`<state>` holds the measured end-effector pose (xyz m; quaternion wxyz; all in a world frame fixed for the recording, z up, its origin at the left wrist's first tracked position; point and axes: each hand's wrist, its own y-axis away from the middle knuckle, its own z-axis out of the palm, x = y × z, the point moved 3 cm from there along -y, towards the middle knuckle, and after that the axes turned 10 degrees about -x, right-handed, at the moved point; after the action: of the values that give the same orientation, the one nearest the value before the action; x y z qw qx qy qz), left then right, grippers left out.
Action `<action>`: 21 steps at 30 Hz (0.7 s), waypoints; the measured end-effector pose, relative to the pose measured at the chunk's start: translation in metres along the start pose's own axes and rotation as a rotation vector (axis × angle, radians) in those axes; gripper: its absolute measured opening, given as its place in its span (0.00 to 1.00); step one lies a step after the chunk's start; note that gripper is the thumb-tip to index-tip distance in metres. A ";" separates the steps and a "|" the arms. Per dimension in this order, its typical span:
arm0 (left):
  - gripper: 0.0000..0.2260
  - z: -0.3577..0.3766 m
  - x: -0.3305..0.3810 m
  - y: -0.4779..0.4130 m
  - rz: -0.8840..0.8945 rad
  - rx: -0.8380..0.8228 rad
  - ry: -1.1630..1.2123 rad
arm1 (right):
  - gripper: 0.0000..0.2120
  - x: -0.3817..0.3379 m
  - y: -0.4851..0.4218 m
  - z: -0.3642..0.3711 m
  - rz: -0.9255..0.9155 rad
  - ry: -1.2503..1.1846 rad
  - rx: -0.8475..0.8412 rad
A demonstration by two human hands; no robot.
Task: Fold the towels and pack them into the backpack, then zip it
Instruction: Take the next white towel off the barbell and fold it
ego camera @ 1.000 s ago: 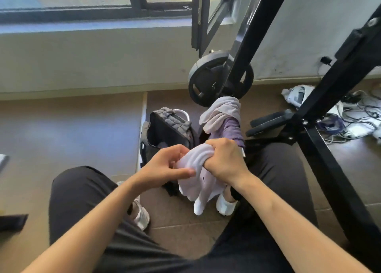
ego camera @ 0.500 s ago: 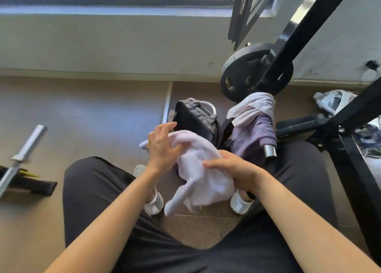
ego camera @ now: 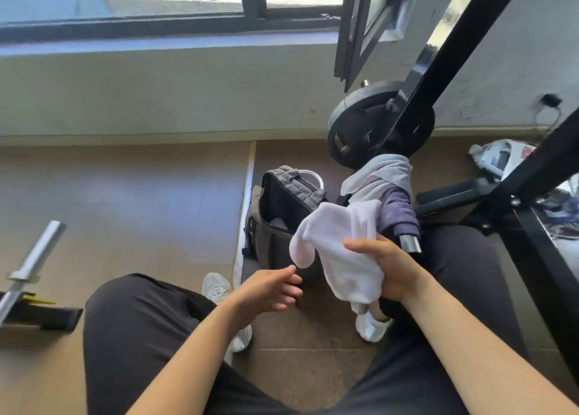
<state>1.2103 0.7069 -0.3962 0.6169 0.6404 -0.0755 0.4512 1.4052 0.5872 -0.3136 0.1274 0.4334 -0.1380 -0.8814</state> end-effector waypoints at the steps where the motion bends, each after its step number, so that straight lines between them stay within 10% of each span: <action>1: 0.21 0.003 0.002 -0.002 0.044 0.025 -0.007 | 0.30 0.000 0.000 -0.002 -0.004 0.001 -0.007; 7: 0.29 0.001 0.004 -0.012 0.104 0.083 0.207 | 0.29 0.000 0.004 -0.005 -0.015 0.015 -0.071; 13: 0.16 -0.005 0.013 -0.010 0.362 0.147 0.101 | 0.15 -0.001 0.005 -0.007 0.008 -0.003 -0.041; 21: 0.18 -0.058 0.021 0.019 0.625 0.815 -0.033 | 0.15 0.012 -0.014 -0.030 -0.011 0.322 0.525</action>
<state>1.1813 0.7621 -0.3782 0.1516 0.7828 -0.0910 0.5966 1.4212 0.5917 -0.3446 0.0263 0.5862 -0.3367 -0.7364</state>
